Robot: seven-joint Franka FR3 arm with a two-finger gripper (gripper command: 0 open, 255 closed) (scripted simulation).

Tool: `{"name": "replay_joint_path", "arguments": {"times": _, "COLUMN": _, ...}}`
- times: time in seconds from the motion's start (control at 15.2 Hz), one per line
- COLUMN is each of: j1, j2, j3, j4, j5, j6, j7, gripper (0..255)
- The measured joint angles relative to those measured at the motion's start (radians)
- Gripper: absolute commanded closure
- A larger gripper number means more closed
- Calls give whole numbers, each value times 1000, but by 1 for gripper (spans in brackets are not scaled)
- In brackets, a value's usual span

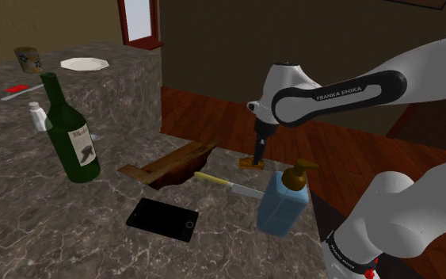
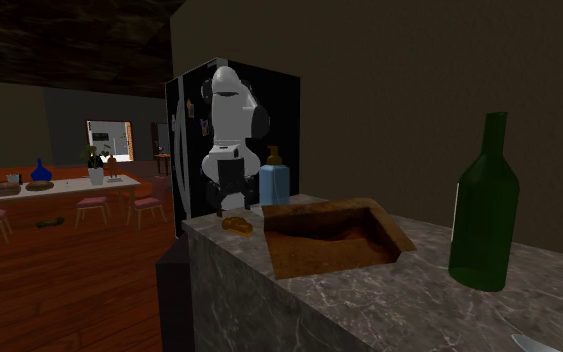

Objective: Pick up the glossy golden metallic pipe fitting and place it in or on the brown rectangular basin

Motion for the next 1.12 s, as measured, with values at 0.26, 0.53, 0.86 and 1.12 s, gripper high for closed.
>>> {"name": "replay_joint_path", "arguments": {"times": 0.26, "j1": 6, "j2": 40, "j3": -2, "j4": -28, "j5": 5, "j6": 70, "j7": -11, "gripper": 0}}
{"name": "replay_joint_path", "arguments": {"times": 0.53, "j1": 9, "j2": 62, "j3": -1, "j4": -45, "j5": 8, "j6": 109, "j7": -10, "gripper": 0}}
{"name": "replay_joint_path", "arguments": {"times": 0.86, "j1": 9, "j2": 63, "j3": -1, "j4": -46, "j5": 8, "j6": 111, "j7": -11, "gripper": 255}}
{"name": "replay_joint_path", "arguments": {"times": 1.12, "j1": 9, "j2": 63, "j3": -1, "j4": -46, "j5": 8, "j6": 111, "j7": -11, "gripper": 255}}
